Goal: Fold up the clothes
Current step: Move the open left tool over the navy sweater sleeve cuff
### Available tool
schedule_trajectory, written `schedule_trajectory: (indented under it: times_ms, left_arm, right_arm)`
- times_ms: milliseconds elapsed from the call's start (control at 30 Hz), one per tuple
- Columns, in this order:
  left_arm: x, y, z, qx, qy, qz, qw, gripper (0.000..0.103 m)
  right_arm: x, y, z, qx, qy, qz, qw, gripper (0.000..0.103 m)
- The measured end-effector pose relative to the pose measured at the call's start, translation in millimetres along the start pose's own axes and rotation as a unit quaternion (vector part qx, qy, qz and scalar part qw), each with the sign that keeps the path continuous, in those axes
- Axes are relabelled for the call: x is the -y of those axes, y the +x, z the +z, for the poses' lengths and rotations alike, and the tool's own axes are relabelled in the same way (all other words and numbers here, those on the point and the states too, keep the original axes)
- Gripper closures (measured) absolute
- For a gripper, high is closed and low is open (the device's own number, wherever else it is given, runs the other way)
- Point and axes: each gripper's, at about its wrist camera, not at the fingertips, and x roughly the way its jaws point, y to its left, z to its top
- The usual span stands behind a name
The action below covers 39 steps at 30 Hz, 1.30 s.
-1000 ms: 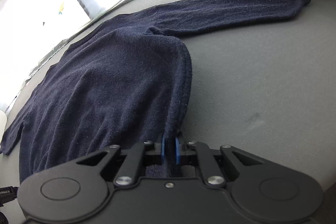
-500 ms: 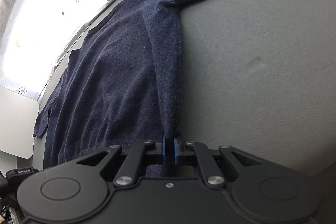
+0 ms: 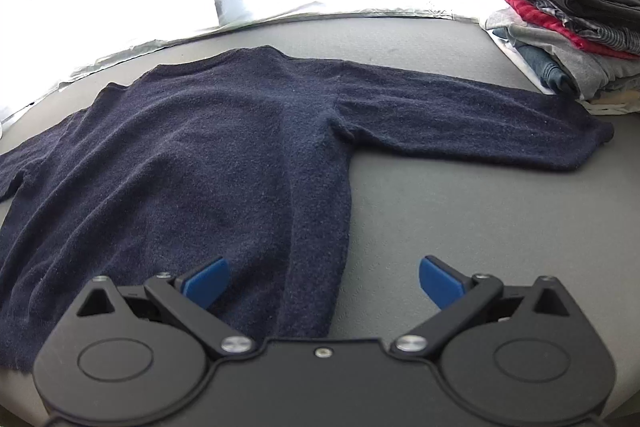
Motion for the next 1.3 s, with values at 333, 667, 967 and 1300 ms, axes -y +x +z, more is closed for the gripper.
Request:
schedule_trajectory:
  times_ms: [333, 667, 967, 1300]
  left_arm:
    - [-30, 14, 39, 0.021, -0.048, 0.029, 0.9982, 0.019]
    - [-45, 36, 99, 0.054, -0.027, 0.083, 0.9947, 0.019]
    - [-74, 74, 172, 0.055, -0.083, 0.102, 0.9898, 0.016]
    - [-92, 112, 255, 0.111, -0.099, 0.135, 0.9797, 0.010]
  right_arm:
    - [-69, 50, 34, -0.004, -0.083, 0.040, 0.996, 0.000]
    - [-92, 130, 69, 0.016, -0.045, -0.010, 0.999, 0.000]
    - [-96, 162, 77, 0.068, -0.014, -0.015, 0.997, 0.000]
    - [-97, 163, 74, 0.091, -0.017, -0.013, 0.996, 0.000]
